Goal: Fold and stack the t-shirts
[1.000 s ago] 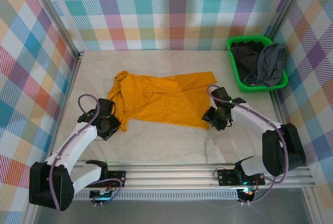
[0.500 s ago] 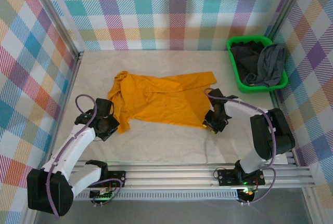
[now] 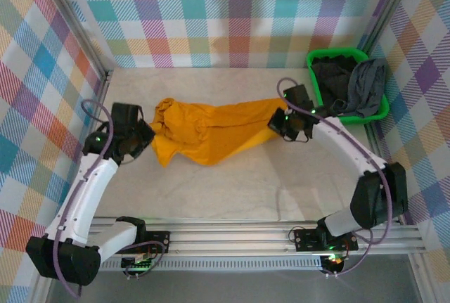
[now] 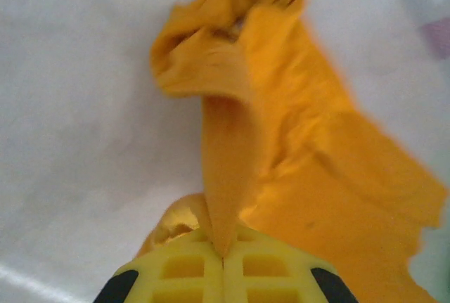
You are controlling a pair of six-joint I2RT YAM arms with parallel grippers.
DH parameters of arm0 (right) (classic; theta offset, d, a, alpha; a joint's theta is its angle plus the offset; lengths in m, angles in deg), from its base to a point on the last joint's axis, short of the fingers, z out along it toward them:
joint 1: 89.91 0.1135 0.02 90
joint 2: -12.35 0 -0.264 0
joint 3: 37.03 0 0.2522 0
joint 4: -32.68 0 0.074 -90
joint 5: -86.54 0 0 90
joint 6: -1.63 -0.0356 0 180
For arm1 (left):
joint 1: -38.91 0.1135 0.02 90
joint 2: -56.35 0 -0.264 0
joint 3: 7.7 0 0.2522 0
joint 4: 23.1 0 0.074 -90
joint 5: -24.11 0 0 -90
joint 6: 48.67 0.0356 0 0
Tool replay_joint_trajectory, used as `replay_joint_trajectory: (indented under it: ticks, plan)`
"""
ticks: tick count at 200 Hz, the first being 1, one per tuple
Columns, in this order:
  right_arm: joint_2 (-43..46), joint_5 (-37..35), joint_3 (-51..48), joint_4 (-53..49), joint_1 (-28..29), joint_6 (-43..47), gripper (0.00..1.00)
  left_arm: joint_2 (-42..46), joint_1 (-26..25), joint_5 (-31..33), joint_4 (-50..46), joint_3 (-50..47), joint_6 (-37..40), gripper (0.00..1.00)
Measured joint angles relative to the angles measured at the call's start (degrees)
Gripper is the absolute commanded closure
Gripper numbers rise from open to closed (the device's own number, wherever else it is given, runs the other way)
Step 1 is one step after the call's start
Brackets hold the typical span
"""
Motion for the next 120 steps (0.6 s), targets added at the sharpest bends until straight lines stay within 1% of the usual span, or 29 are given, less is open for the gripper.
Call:
replay_joint_trajectory:
  ticks: [28, 56, 83, 120]
  plan:
    - [2.99, -0.28, 10.08, 1.62, -0.63, 4.7, 1.0, -3.63, 2.51, 0.63, 0.55, 13.73, 0.02, 1.0]
    - [6.21, -0.46, 15.47, 3.74, -1.77, 8.24, 1.0, -4.68, 4.0, 2.05, 1.51, 24.63, 0.0, 1.0]
    - [11.74, -1.01, 16.11, 5.25, -2.16, 10.58, 1.0, -2.56, 4.07, 3.78, 2.71, 29.7, -0.02, 1.0]
    - [21.64, -1.46, 15.28, 6.05, -2.19, 10.58, 1.0, 2.4, 4.07, 5.88, 3.04, 34.01, 0.04, 1.0]
